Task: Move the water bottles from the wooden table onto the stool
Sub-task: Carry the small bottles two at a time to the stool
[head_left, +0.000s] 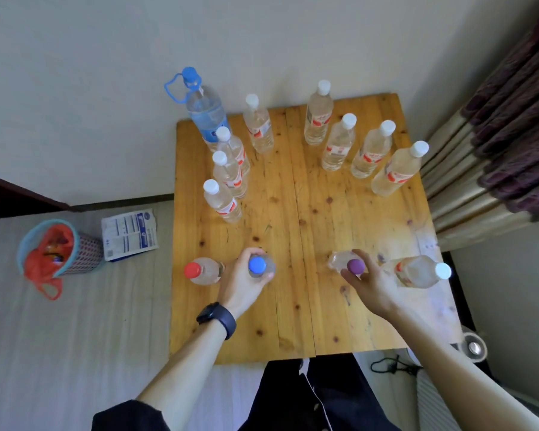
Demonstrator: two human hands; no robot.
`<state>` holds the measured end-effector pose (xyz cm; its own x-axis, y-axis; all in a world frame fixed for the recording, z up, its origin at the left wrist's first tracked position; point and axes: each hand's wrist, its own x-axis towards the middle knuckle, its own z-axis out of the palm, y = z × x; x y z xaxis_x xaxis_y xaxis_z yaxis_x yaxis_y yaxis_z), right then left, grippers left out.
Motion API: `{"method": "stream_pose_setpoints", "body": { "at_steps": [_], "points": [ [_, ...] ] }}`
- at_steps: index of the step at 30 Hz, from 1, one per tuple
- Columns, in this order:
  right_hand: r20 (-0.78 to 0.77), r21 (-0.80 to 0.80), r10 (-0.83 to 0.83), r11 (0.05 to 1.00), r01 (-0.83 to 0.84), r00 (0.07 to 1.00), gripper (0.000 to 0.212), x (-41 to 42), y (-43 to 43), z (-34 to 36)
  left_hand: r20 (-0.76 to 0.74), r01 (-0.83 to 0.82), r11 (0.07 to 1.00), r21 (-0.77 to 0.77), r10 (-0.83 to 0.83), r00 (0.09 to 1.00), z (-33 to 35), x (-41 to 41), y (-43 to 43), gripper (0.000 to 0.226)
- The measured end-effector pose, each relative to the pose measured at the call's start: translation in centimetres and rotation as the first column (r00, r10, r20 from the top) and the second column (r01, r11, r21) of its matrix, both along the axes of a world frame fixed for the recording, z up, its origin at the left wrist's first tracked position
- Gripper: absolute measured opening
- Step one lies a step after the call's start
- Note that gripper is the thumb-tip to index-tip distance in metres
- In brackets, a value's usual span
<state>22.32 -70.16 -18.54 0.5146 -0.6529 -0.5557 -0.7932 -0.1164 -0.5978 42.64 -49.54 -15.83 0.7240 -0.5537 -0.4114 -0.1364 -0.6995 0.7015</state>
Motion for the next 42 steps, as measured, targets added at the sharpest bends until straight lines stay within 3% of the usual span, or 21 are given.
{"method": "stream_pose_setpoints", "body": {
  "at_steps": [4,9,15,21,28,35,42],
  "points": [
    [-0.015,0.063,0.091,0.994,-0.090,0.996,0.057,-0.4,1.4,-0.5,-0.024,0.131,0.991,-0.004,-0.132,0.991,0.0,-2.2,-0.6,0.040],
    [0.027,0.018,0.099,0.995,-0.099,0.995,0.061,-0.6,2.6,-0.8,-0.004,0.146,0.988,-0.043,-0.146,0.989,-0.5,-3.9,-1.1,0.040],
    [0.040,0.056,-0.047,0.997,0.045,0.998,0.105,0.3,3.1,-1.1,-0.135,0.120,0.993,-0.023,-0.122,0.983,-2.4,-4.0,-1.5,0.071],
    [0.066,-0.001,-0.130,0.992,0.130,0.989,0.062,1.0,4.9,-1.9,-0.112,0.158,0.986,0.050,-0.151,0.982,-2.5,-3.4,-2.3,0.057],
    [0.108,-0.033,-0.277,0.959,0.282,0.955,0.059,-2.8,7.8,0.1,-0.060,0.290,0.952,0.102,-0.285,0.957,-1.7,-3.8,-1.3,0.052],
    [0.187,-0.127,-0.433,0.879,0.459,0.882,0.058,-9.9,12.9,3.8,0.000,0.634,0.766,0.103,-0.638,0.770,0.5,-7.8,-2.4,0.053],
    [0.147,-0.264,-0.639,0.710,0.652,0.755,0.055,-18.9,20.4,6.0,0.132,0.920,0.393,0.012,-0.912,0.388,2.6,-17.0,-4.4,0.056]
  ]
}}
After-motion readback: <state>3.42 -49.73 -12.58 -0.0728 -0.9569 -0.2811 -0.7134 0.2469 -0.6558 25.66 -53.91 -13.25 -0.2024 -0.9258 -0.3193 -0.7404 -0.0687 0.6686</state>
